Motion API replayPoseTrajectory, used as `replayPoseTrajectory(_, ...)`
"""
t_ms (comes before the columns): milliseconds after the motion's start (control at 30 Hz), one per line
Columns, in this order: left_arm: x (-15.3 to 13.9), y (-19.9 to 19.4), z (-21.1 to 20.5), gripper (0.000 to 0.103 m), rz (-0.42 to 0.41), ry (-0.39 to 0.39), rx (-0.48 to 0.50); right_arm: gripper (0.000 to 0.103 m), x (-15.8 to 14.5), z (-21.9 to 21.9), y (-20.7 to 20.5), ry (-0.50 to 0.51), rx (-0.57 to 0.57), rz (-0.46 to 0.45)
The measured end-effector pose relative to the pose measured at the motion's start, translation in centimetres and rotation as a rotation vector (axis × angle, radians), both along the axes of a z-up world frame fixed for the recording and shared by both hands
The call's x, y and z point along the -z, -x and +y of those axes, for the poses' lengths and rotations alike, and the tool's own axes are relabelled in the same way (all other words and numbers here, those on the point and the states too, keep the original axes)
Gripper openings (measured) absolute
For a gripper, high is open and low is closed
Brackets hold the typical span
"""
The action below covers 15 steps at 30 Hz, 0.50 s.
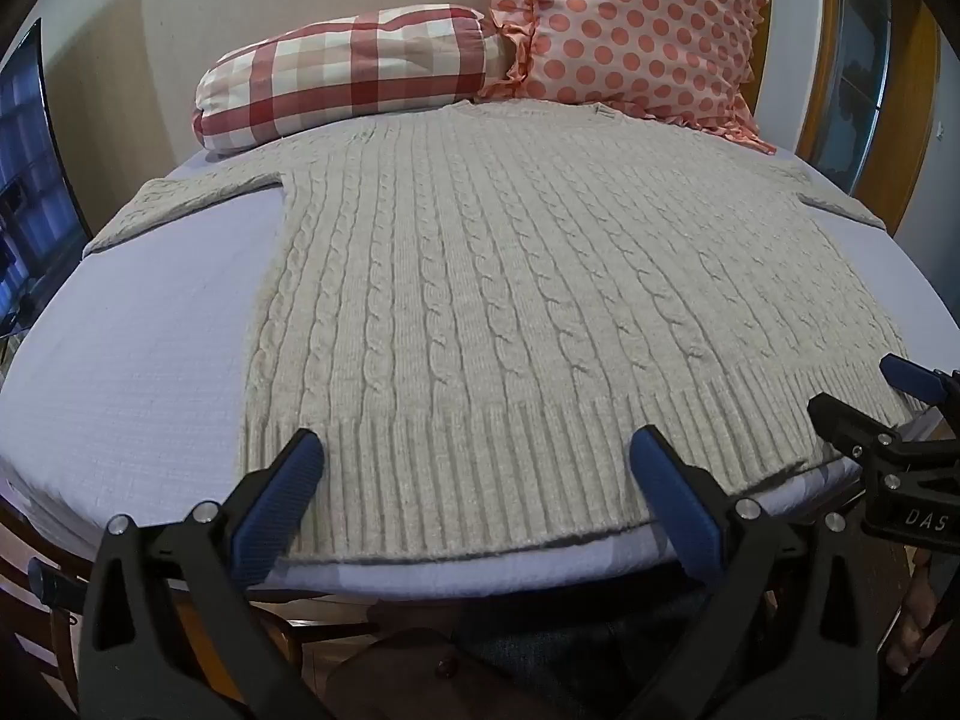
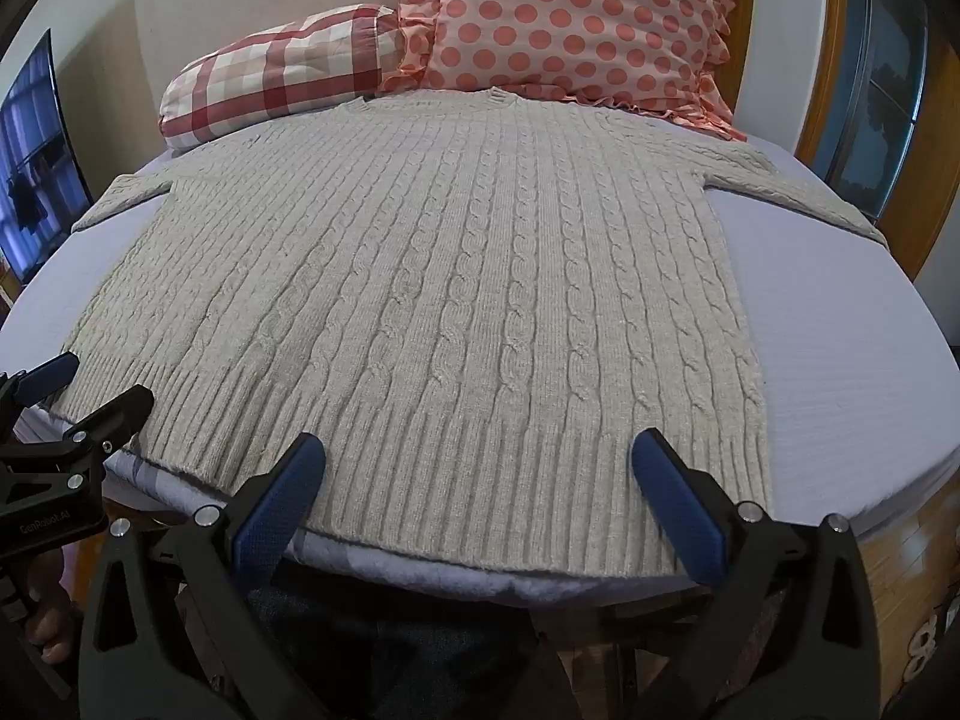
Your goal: Fold small clothes
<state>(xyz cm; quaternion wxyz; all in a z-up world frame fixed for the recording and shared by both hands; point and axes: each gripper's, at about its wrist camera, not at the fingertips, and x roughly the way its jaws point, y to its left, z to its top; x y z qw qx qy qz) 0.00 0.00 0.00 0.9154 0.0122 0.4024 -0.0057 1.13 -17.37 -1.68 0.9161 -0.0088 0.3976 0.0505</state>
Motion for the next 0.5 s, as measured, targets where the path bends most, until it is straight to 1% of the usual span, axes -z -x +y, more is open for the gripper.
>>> replayPoseTrajectory(500, 0.0, 0.0, 0.0, 0.101, -0.001, 0.0, 0.0, 0.102, 0.1, -0.01, 0.02, 0.0, -0.001, -0.001)
